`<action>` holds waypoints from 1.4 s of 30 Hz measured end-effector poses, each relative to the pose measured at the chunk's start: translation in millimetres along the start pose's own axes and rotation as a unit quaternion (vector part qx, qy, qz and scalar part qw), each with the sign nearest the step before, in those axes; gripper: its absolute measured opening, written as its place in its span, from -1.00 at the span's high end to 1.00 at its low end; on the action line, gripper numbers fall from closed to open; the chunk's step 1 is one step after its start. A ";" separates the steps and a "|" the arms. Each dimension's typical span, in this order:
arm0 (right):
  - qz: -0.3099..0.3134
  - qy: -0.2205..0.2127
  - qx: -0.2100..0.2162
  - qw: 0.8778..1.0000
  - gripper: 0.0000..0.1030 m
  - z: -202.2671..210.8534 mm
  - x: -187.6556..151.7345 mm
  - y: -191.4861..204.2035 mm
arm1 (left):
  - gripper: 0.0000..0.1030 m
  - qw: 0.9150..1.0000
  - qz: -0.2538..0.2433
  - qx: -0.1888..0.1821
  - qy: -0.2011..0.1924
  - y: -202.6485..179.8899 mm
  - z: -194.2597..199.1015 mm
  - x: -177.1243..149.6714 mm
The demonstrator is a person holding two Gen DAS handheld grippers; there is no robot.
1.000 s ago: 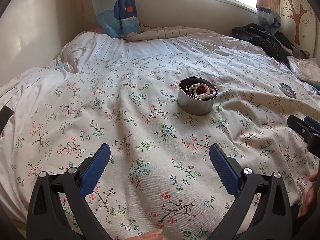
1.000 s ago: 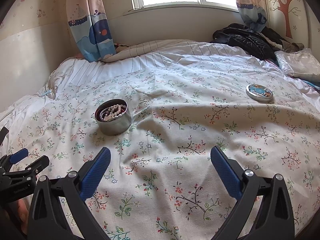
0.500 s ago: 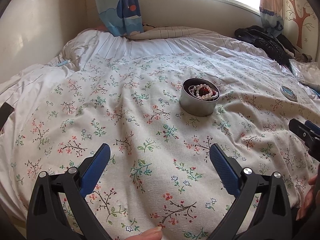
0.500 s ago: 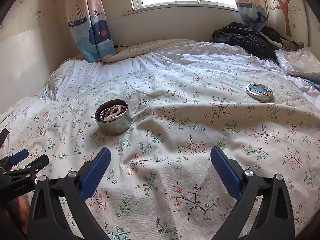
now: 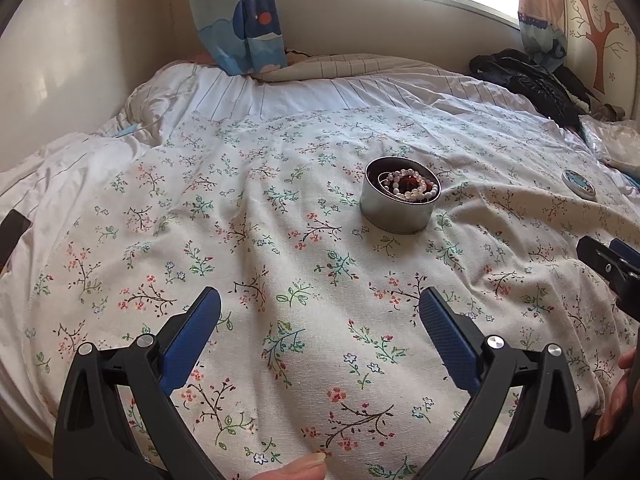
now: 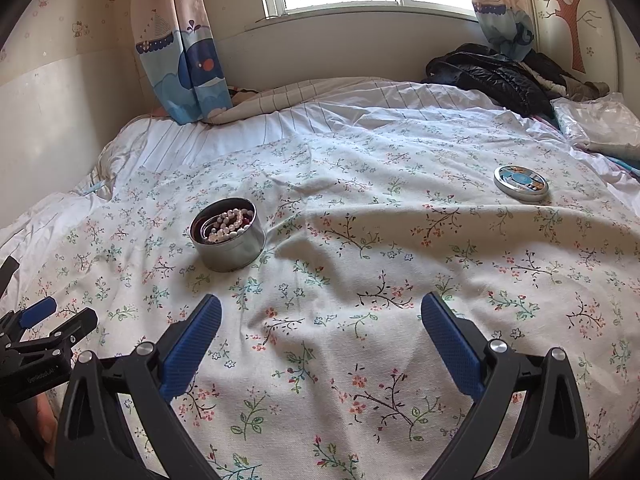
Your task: Organize jewelry
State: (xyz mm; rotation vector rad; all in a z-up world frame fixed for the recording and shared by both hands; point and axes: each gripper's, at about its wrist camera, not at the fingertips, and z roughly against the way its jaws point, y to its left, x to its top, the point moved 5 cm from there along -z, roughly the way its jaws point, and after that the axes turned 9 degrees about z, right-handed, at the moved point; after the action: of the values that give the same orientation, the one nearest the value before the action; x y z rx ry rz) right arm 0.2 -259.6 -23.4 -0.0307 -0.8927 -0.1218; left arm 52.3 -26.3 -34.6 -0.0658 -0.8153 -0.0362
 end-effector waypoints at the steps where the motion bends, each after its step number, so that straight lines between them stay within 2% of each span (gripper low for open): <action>1: 0.000 0.000 0.000 1.000 -0.86 0.0 -0.1 0.2 | -0.85 1.000 -0.001 0.000 0.000 -0.7 0.0 0.0; 42: 0.000 0.001 0.001 1.000 -0.86 -0.7 0.3 0.2 | -0.85 1.000 -0.005 0.003 0.000 -1.5 -1.2 -0.9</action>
State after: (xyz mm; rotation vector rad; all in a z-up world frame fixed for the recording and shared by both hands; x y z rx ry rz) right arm 1.0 -259.5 -23.6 -0.0291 -0.8908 -0.1204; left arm 52.5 -27.9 -36.0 -0.0560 -0.8165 -0.0424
